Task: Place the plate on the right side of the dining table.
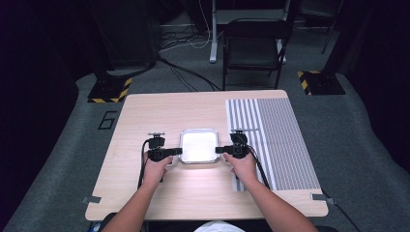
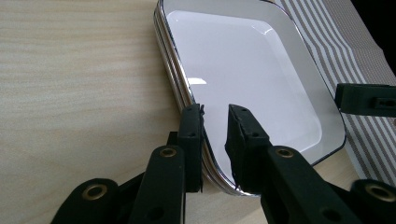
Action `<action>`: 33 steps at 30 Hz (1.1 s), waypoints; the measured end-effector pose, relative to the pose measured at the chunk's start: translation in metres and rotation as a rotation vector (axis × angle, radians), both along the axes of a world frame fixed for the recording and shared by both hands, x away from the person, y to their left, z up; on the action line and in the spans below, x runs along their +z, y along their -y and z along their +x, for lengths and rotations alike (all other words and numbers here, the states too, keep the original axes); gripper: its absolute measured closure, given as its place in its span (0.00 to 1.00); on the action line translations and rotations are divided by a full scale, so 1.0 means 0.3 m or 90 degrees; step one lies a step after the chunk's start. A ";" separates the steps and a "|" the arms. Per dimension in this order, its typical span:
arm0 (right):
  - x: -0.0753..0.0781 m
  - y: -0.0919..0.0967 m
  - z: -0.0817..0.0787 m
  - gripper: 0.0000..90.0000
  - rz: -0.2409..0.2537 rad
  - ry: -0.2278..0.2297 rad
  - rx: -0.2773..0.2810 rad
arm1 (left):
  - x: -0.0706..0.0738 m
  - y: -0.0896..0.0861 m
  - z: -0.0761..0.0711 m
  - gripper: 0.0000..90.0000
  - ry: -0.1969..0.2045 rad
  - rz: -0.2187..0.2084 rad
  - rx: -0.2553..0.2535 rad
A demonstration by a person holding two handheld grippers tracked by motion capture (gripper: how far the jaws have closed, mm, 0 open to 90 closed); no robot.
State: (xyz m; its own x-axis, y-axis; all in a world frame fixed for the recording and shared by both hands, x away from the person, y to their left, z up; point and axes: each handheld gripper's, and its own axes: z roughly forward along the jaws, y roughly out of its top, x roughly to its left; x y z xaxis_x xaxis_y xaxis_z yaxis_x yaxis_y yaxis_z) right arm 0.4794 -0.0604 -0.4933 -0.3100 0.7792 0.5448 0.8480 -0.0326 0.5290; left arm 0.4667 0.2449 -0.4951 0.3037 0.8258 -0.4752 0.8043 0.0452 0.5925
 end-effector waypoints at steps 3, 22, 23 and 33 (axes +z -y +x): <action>0.001 -0.002 -0.001 0.82 -0.006 0.002 -0.001 | -0.001 0.000 -0.001 0.84 -0.001 -0.004 0.003; -0.007 0.004 0.005 0.83 0.001 -0.008 -0.012 | -0.018 -0.016 0.004 0.86 -0.018 -0.050 0.010; -0.005 0.004 0.004 0.83 0.001 -0.012 -0.015 | -0.018 -0.016 0.004 0.86 -0.018 -0.051 0.010; 0.002 0.015 0.000 0.83 0.000 -0.003 -0.018 | -0.018 -0.008 0.003 0.86 -0.022 -0.056 0.009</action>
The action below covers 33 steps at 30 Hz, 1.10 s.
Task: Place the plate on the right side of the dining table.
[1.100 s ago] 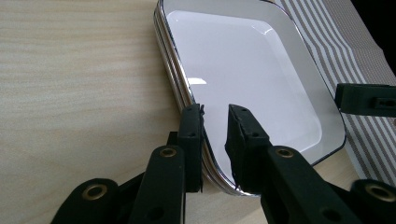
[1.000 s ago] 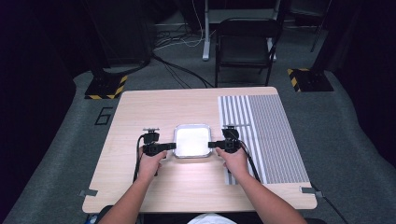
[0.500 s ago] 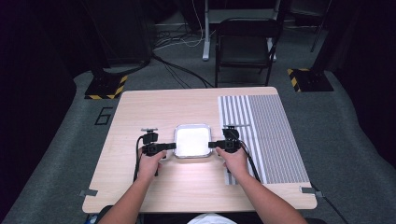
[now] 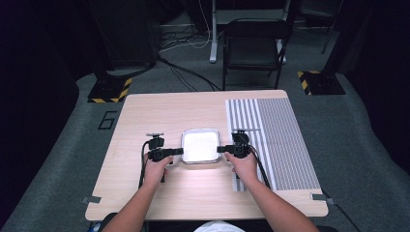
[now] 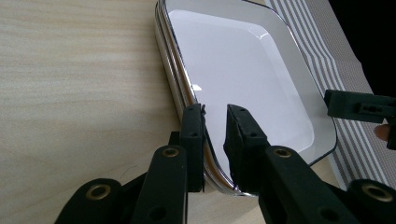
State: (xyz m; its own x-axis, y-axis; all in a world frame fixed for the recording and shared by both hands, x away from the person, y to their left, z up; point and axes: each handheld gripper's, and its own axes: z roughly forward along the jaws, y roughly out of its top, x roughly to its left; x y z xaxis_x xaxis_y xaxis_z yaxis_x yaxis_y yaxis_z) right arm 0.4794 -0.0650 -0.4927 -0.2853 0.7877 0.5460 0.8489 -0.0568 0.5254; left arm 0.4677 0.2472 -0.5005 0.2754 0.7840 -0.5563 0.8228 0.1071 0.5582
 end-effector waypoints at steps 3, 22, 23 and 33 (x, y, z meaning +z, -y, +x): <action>0.002 0.002 -0.002 0.84 0.004 -0.003 -0.002 | 0.000 0.001 -0.001 0.86 -0.004 -0.006 0.004; -0.020 0.021 -0.005 0.86 0.014 -0.016 -0.021 | -0.005 0.033 0.000 0.88 0.004 0.001 -0.014; -0.020 0.024 -0.006 0.87 0.011 -0.018 -0.020 | -0.005 0.039 0.000 0.88 0.002 0.000 -0.011; -0.021 0.047 -0.009 0.88 0.014 -0.013 -0.024 | -0.015 0.063 0.010 0.88 0.004 0.013 -0.021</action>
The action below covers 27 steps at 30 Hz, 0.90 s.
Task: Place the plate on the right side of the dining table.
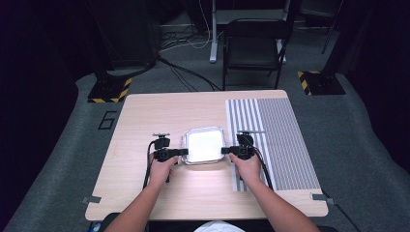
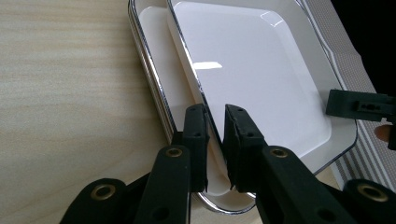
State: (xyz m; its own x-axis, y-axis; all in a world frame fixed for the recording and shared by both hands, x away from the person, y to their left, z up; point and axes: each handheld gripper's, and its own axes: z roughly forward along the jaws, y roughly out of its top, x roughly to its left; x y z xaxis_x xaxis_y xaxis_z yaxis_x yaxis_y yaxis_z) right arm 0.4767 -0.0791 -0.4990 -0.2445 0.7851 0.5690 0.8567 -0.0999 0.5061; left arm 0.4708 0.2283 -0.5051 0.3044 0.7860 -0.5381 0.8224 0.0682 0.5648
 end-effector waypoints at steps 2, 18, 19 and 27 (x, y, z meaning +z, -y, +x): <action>-0.002 0.001 -0.002 0.88 0.002 0.000 -0.001 | 0.000 0.011 -0.004 0.87 -0.002 0.009 -0.001; 0.012 -0.004 -0.014 0.89 -0.048 0.026 0.009 | 0.022 0.034 -0.015 0.88 0.011 0.030 -0.001; 0.014 -0.003 -0.014 0.89 -0.053 0.027 0.009 | 0.024 0.037 -0.016 0.88 0.011 0.031 -0.001; 0.038 0.002 -0.008 0.90 -0.092 0.033 0.029 | 0.055 0.071 -0.023 0.88 0.041 0.080 -0.011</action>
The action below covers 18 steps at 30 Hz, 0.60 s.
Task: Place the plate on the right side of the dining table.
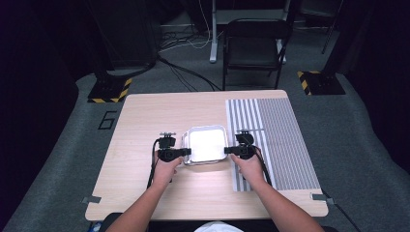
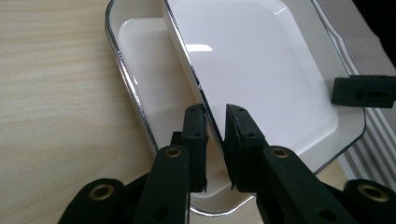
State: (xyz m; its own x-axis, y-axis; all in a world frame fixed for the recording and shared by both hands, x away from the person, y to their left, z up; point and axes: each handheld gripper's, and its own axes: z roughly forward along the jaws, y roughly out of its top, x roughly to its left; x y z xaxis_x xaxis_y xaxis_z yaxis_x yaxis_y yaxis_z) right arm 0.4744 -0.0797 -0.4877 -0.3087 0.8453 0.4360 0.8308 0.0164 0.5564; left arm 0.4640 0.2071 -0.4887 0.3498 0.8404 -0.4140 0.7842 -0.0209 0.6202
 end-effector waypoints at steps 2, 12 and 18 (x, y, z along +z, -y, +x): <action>0.007 0.000 0.000 0.90 -0.005 -0.001 0.002 | 0.009 0.005 0.000 0.88 0.005 0.009 -0.001; 0.035 0.017 -0.002 0.89 -0.012 0.002 0.007 | 0.047 0.039 0.006 0.89 0.016 0.041 0.004; 0.046 0.037 -0.002 0.89 -0.006 0.001 0.001 | 0.074 0.078 0.008 0.89 0.038 0.086 -0.009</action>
